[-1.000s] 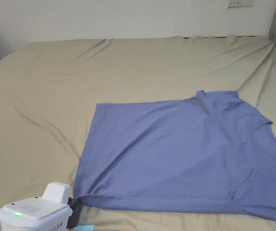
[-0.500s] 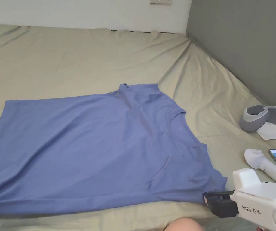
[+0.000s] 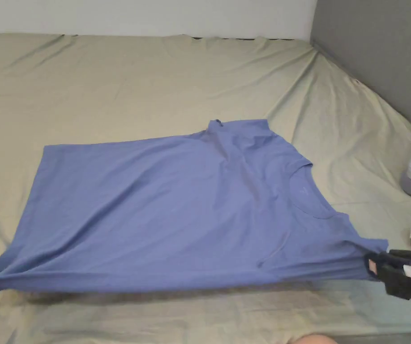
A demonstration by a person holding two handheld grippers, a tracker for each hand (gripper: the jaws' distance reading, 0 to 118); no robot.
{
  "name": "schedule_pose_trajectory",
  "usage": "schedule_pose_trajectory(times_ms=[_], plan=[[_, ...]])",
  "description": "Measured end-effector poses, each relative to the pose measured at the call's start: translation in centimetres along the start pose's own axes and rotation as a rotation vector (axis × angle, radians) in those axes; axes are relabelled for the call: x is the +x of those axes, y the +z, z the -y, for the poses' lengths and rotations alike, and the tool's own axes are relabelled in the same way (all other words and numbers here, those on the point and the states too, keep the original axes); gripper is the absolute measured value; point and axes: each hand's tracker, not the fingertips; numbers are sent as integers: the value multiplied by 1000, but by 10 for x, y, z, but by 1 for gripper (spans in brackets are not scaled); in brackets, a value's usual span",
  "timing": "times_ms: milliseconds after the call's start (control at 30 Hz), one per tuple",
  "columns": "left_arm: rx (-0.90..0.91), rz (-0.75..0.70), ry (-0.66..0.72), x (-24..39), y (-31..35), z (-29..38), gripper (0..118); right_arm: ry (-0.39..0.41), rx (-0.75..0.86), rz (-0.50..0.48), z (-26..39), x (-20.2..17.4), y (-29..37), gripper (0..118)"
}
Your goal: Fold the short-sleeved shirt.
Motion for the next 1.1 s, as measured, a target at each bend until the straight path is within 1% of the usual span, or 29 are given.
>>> schedule_pose_trajectory(times_ms=[100, 167, 233, 300, 367, 533, 600, 633, 667, 700, 733, 767, 800, 833, 867, 900, 967, 1000, 1033, 1067, 1100], plan=[[-12, -1, 22, -16, -17, -47, 1, 16, -31, -19, -58, 12, -11, 4], [-27, 10, 48, -28, -38, -74, 1, 34, -26, 0, -93, 11, -26, 4], [-66, 1, 87, -38, -68, -94, 1, 61, -68, 6, -121, 15, -55, 4], [-97, -12, 103, -44, -101, -106, 1, 55, -100, 27, -138, 18, -90, 4], [-143, -37, 111, -50, -134, -110, 1, 71, -123, 51, -146, 16, -124, 4], [-218, -49, 171, -60, -192, -101, 1, 57, -155, 96, -142, 18, -194, 4], [-231, -57, 174, -62, -204, -94, 1, 36, -172, 113, -135, 20, -212, 4], [-238, -60, 165, -57, -207, -89, 1, 18, -169, 111, -131, 21, -217, 6], [-234, -80, 155, -55, -209, -84, 1, -1, -156, 123, -126, 22, -216, 13], [-189, -93, 160, -52, -206, -80, 1, -31, -105, 153, -121, 22, -212, 31], [-134, -105, 159, -49, -198, -74, 6, -46, -59, 209, -116, 21, -206, 66], [-79, -135, 156, -42, -190, -72, 22, -58, -22, 250, -112, 22, -198, 87], [-8, -182, 155, -34, -175, -69, 51, -64, 29, 268, -106, 24, -186, 95], [57, -215, 154, -29, -159, -65, 88, -72, 131, 265, -99, 24, -164, 94], [116, -203, 157, -27, -141, -62, 105, -87, 231, 264, -91, 22, -143, 94], [174, -202, 153, -20, -116, -56, 109, -93, 315, 266, -82, 19, -121, 94], [288, -218, 143, -6, -69, -45, 107, -109, 418, 270, -63, 6, -74, 94], [326, -223, 127, 1, -45, -39, 103, -120, 464, 261, -51, 0, -52, 93], [371, -226, 117, 4, -23, -31, 84, -121, 489, 234, -39, -8, -30, 87], [417, -236, 122, 10, -4, -22, 57, -116, 502, 208, -29, -17, -17, 70], [451, -251, 135, 18, 11, -14, 20, -112, 532, 182, -17, -25, -1, 38]])
